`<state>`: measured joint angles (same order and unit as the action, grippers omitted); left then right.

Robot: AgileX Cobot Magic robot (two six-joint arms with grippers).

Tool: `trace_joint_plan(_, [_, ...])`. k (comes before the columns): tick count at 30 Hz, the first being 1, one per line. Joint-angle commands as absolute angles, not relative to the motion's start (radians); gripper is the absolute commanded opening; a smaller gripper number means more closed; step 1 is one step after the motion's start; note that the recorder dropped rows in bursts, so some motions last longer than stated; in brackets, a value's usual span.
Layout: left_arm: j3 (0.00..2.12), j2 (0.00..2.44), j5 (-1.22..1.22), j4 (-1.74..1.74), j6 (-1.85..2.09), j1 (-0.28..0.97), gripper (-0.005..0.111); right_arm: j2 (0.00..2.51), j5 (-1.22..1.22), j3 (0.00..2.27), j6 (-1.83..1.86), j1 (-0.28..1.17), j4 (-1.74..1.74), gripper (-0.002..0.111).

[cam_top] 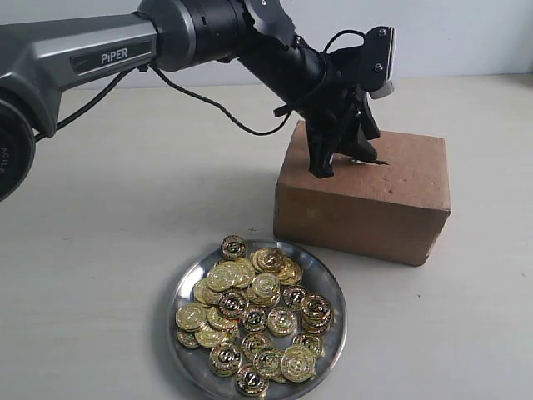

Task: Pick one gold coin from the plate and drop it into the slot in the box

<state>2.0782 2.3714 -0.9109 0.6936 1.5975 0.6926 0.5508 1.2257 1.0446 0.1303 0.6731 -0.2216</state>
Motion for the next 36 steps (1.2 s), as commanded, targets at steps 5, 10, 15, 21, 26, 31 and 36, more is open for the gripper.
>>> trace_joint_plan(5, [2.082,2.209,-1.080,0.782,1.551,0.708,0.000,0.548,1.221,1.046,0.139,0.675,-0.132,0.088])
trace_joint_plan(10, [2.082,2.156,-1.213,0.757,1.364,0.727,0.000,0.548,1.221,1.036,0.083,0.675,0.084,0.088])
trace_joint_plan(15, [2.001,2.081,-1.221,0.708,1.307,0.762,0.000,0.538,1.221,1.001,0.038,0.675,0.244,0.088])
trace_joint_plan(21, [1.784,1.928,-1.203,0.686,1.296,0.791,0.000,0.454,1.167,0.890,0.033,0.675,0.261,0.088])
trace_joint_plan(26, [1.540,1.743,-1.094,0.693,1.298,0.803,0.000,0.338,0.961,0.764,0.027,0.675,0.264,0.088])
trace_joint_plan(31, [1.285,1.521,-0.930,0.778,1.329,0.803,0.000,0.234,0.688,0.633,-0.033,0.675,0.270,0.088])
trace_joint_plan(36, [1.015,1.304,-0.741,0.942,1.440,0.803,0.000,0.205,0.493,0.501,-0.056,0.675,0.284,0.088])
